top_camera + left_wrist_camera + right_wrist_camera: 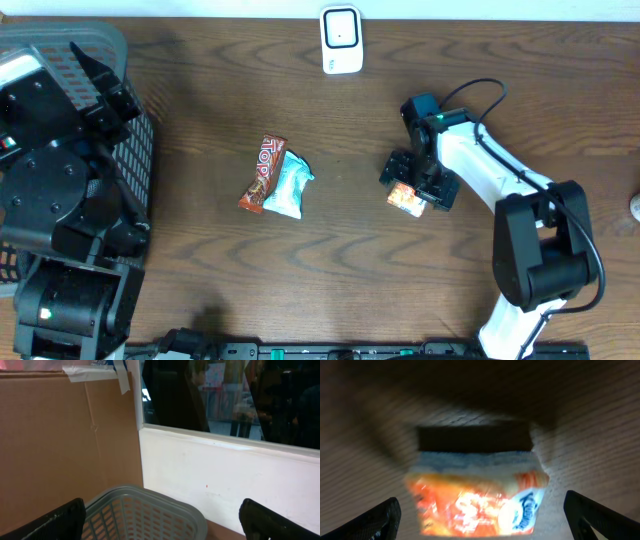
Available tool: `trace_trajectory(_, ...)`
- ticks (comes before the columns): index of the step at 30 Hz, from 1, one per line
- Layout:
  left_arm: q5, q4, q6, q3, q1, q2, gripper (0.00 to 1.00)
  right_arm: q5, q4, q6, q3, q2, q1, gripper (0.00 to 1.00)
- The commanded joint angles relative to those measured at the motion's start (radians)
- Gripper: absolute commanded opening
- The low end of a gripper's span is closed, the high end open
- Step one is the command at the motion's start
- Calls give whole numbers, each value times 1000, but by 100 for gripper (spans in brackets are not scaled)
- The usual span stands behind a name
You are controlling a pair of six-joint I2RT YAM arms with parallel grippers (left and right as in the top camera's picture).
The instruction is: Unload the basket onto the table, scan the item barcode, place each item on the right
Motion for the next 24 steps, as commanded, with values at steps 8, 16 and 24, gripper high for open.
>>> trace_trajectory(8,-13,4,-5,-6,3,-5,98,23,15,-50,-13,86,-6,90)
trace_trajectory(16,-13,1,-5,-6,3,-5,98,22,9,-51,-26,86,-6,73)
trace_trajectory(24,-13,1,-5,-6,3,-5,98,-23,-10,-130,-21,86,-10,63)
